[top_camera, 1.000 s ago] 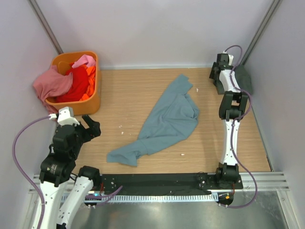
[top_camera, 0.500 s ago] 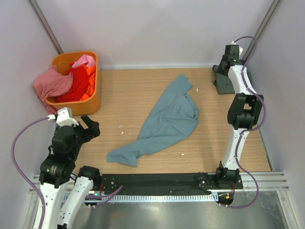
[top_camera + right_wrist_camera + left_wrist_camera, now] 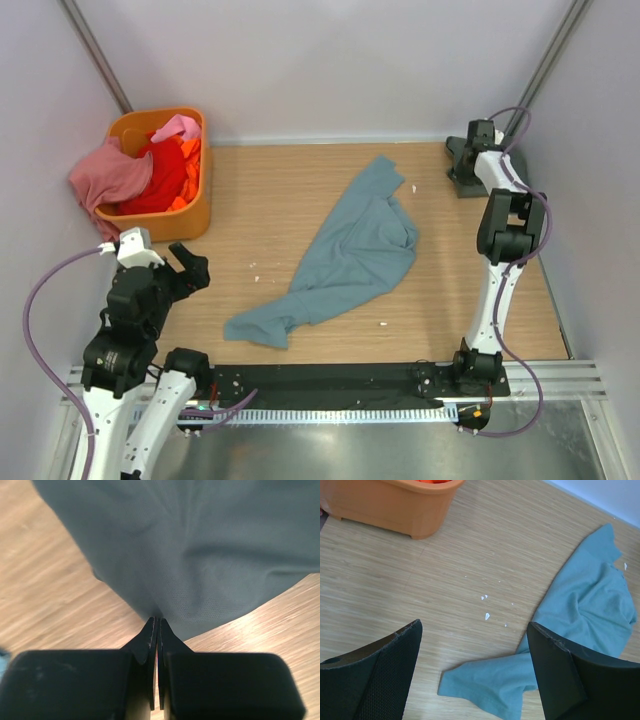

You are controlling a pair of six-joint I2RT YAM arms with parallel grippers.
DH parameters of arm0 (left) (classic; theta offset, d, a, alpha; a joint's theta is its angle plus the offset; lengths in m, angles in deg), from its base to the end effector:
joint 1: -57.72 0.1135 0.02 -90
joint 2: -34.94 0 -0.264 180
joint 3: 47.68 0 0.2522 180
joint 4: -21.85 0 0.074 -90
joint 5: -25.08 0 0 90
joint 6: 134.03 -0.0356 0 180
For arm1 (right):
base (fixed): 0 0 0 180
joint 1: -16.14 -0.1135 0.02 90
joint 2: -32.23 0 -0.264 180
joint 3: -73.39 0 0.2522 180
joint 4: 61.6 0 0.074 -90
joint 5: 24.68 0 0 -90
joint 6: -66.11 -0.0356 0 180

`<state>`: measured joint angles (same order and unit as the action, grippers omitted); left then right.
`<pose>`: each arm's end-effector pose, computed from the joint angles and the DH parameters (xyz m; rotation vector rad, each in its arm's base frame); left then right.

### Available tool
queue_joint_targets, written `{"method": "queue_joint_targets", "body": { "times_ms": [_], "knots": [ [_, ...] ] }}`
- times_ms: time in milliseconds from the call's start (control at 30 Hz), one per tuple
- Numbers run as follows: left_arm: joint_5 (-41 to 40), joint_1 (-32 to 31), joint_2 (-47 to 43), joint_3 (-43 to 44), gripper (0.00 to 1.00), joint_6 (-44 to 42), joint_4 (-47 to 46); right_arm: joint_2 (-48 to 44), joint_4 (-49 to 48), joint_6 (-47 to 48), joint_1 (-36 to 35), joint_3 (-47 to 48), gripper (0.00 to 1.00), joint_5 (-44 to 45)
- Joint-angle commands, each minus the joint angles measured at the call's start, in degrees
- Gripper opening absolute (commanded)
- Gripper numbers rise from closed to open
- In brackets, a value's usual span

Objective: Fold and stack the t-shirts
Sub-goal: Flatten the tshirt out

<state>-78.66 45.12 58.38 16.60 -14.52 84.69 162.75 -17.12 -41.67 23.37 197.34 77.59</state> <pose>0.0694 -0.0069 0.3428 -0.4424 1.9008 -0.2527 0.5054 -0.0717 0.2007 0.6190 2.3626 -0.1819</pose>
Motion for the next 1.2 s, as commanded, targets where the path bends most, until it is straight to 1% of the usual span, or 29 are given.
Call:
{"method": "queue_joint_targets", "body": {
  "times_ms": [0, 233, 400, 500, 600, 667, 700, 733, 800, 833, 867, 900, 967, 1000, 1067, 1100, 1133, 1167],
  "knots": [
    [0.64, 0.38, -0.59, -0.25, 0.86, -0.60, -2.58, -0.09, -1.28, -0.76, -0.10, 0.02, 0.03, 2.14],
    [0.55, 0.38, -0.59, -0.16, 0.86, -0.60, -2.59, 0.70, -1.36, -0.94, -0.10, -2.78, 0.01, 5.66],
    [0.47, 0.47, -0.68, -0.25, 0.86, -0.60, -2.59, -0.70, -2.59, -2.43, -0.02, -7.35, 0.01, 2.41],
    [0.55, 0.47, -0.77, -0.16, 0.86, -0.60, -2.59, -2.80, -3.91, -3.31, -0.02, -11.74, 0.01, 1.18],
    [0.73, 0.47, -0.68, -0.25, 0.87, -0.60, -2.67, -3.95, -4.09, -2.88, -0.10, -11.58, 0.01, 0.74],
    [0.82, 0.56, -0.68, -0.25, 0.87, -0.69, -2.67, -6.14, -2.16, -2.35, -0.19, -10.35, 0.03, 1.26],
    [0.90, 0.56, -0.59, -0.25, 0.87, -0.69, -2.59, -7.20, -1.63, -2.00, -0.37, -8.87, 0.07, 1.44],
    [0.99, 0.56, -0.50, -0.25, 0.87, -0.78, -2.67, -8.25, -0.15, -1.12, -1.24, -8.16, 0.22, 2.05],
    [1.17, 0.47, -0.07, -0.16, 0.86, -0.78, -2.76, -12.64, 1.35, -0.15, -2.47, -6.67, 0.41, 4.15],
    [1.43, 0.56, 0.20, -0.25, 0.86, -0.86, -2.85, -14.40, 2.58, 0.55, -3.17, -6.57, 0.59, 4.51],
    [1.69, 0.65, 0.46, -0.25, 0.86, -0.87, -2.94, -17.37, 3.29, 0.55, -4.57, -6.66, 0.65, 4.43],
    [2.04, 0.65, 1.77, -0.16, 0.86, -0.87, -2.94, -19.14, 4.34, 0.38, -5.20, -7.79, 0.70, 2.34],
    [5.01, 0.82, 3.88, 0.10, 0.86, -1.04, -3.29, -23.96, 4.61, -0.49, -7.21, -10.60, 0.73, -1.27],
    [6.51, 0.74, 5.72, 0.45, 0.85, -1.13, -3.46, -25.65, 4.53, -1.20, -9.05, -14.96, 0.74, -4.16],
    [8.71, 0.82, 12.83, 1.15, 0.84, -0.78, -3.38, -28.99, 2.33, -3.12, -13.26, -19.90, 0.74, -7.08],
    [9.16, 0.56, 15.38, 2.20, 0.82, -0.08, -3.20, -31.79, 1.54, -3.40, -15.20, -24.54, 0.74, -7.78],
    [9.95, 0.12, 20.80, 2.56, 0.80, 0.71, -3.03, -33.47, -0.20, -3.49, -16.79, -26.67, 0.75, -9.97],
    [10.74, -0.66, 23.12, 2.65, 0.80, 1.67, -3.20, -34.62, -0.13, -3.49, -18.20, -28.26, 0.74, -9.64]
  ]
}}
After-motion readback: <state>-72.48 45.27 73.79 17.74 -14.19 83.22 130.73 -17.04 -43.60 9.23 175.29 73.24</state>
